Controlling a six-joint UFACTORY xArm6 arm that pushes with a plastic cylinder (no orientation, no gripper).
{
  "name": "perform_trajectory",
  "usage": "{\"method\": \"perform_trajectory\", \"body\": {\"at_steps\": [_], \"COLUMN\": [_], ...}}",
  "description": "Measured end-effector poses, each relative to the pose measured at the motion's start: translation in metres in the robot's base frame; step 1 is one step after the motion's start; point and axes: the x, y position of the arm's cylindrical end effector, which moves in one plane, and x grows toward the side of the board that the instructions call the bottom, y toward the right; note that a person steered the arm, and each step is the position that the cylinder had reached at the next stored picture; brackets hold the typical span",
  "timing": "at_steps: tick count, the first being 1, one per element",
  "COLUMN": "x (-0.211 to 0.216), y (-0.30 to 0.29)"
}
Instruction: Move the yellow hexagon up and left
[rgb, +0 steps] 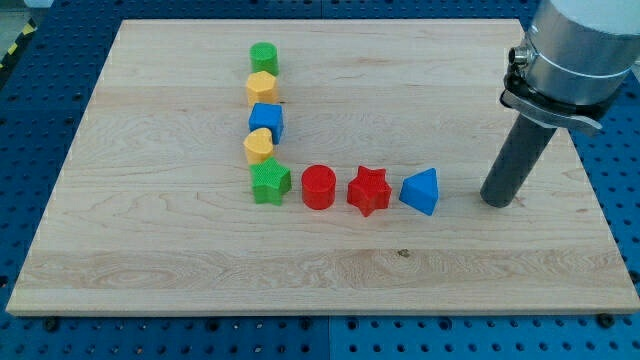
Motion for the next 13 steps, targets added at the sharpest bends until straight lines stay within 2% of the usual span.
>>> {"method": "perform_trajectory", "body": {"at_steps": [1,2,4,5,7,10,13], "x": [0.0,-0.026,-0.106,-0.106,-0.137,-0.137,-0.149], "y": [0.0,-0.057,-0.203,-0.208,-0.221,-0.263,-0.263]}}
